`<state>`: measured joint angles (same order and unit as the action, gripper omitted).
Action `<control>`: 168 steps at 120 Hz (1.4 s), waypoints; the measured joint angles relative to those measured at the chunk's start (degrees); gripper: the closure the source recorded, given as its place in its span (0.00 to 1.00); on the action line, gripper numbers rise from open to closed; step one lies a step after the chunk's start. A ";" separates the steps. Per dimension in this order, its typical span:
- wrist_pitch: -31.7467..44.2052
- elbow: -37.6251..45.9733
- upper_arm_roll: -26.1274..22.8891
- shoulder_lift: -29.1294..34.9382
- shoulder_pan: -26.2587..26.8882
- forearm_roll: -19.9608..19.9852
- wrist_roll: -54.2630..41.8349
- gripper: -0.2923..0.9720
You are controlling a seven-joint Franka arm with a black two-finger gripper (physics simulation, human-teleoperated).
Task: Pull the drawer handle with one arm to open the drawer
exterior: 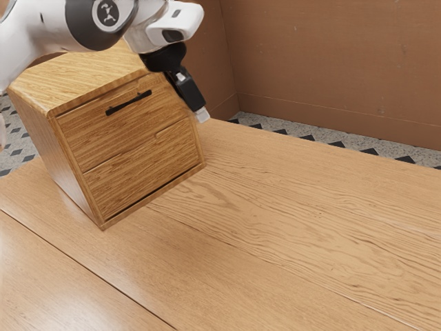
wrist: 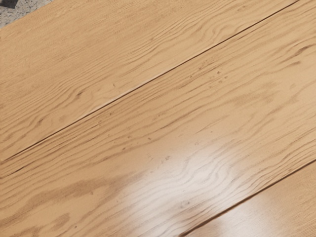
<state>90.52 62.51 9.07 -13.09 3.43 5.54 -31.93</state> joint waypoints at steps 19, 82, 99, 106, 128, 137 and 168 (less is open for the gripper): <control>1.76 0.00 -0.01 -1.21 0.02 -3.04 -3.53 0.23; 1.16 -0.07 -0.91 -3.08 -1.25 -10.80 -3.81 0.23; 0.94 -0.26 -0.43 -2.73 -2.21 -11.44 -3.88 0.23; 0.78 -0.26 -0.37 -2.64 -2.79 -11.58 -4.00 0.23; 0.75 -0.20 -0.26 -2.73 -3.74 -11.78 -4.89 0.23; 1.06 -0.27 -0.46 -2.77 -4.94 -11.91 -5.55 0.23; 3.09 -0.18 -0.41 -2.97 -6.32 -14.32 -8.02 0.23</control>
<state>93.61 62.33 8.66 -16.06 -2.90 -8.78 -39.94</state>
